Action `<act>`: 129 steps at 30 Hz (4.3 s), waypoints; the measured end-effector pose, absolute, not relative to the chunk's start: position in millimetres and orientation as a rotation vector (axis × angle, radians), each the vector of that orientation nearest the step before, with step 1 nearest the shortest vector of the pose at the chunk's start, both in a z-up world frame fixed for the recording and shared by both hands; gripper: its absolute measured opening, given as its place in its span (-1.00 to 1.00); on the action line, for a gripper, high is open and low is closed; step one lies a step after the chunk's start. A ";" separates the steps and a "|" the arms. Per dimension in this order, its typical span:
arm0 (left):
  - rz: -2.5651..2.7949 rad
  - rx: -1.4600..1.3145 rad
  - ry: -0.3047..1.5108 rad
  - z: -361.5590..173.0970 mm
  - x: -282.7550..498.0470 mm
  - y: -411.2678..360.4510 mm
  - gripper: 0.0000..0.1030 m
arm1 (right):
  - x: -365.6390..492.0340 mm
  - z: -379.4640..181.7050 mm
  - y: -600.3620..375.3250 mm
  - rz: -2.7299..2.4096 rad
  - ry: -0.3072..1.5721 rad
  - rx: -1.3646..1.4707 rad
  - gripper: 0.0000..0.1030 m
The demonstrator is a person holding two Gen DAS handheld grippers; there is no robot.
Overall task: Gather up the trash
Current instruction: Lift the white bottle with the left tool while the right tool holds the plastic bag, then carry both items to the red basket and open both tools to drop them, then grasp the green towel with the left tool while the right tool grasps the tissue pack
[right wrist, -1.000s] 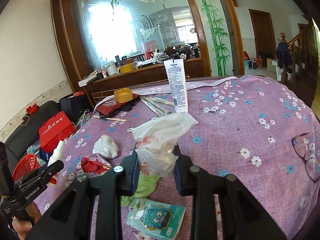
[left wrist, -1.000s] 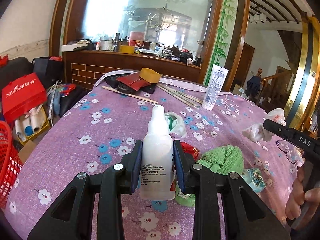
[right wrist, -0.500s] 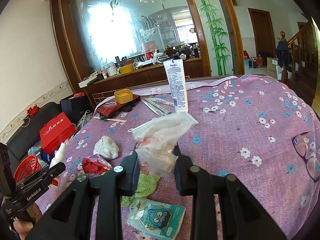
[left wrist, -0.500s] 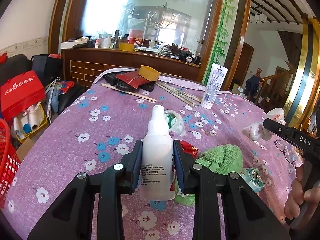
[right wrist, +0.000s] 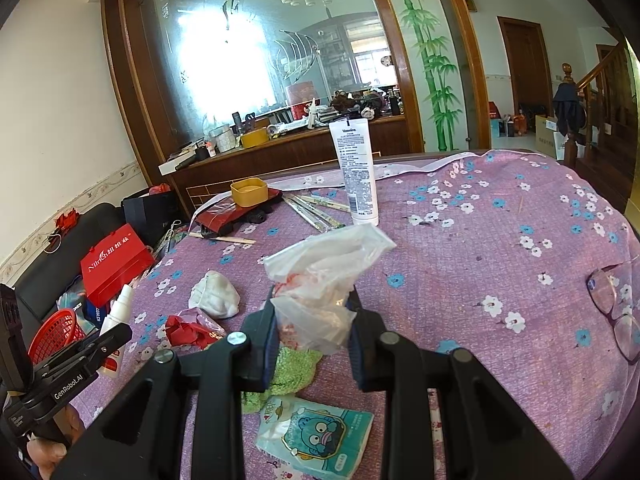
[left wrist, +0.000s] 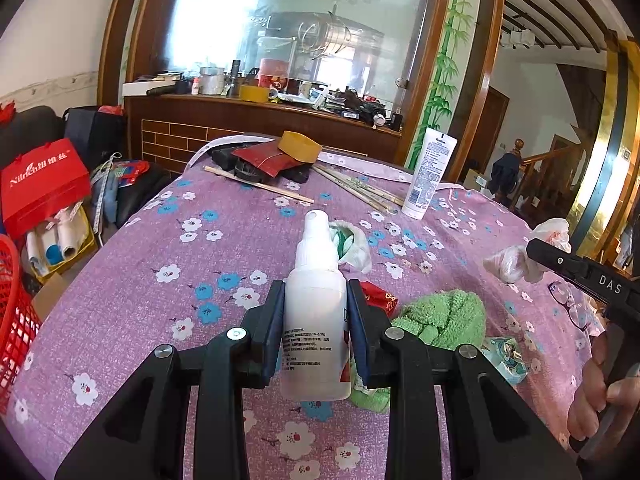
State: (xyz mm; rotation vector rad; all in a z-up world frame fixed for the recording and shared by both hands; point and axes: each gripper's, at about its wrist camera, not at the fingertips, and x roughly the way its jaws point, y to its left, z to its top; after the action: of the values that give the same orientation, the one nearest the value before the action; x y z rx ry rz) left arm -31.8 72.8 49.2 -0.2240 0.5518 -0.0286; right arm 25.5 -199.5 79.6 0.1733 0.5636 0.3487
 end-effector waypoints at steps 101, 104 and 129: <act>-0.455 -0.056 0.910 68.6 34.7 -15.3 1.00 | 47.4 31.4 -260.6 0.371 0.817 0.540 0.10; -0.486 -0.043 0.967 58.3 59.1 -25.9 1.00 | 44.2 30.4 -270.0 0.360 0.804 0.567 0.10; -0.348 0.328 0.931 14.4 63.1 -43.7 1.00 | 40.7 28.3 -278.9 0.408 0.803 0.638 0.10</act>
State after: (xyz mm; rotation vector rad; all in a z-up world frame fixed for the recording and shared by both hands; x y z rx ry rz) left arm 63.1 -43.7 14.4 0.3283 0.9314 -0.3481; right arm 40.7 -278.9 28.3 0.6385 0.8029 0.4077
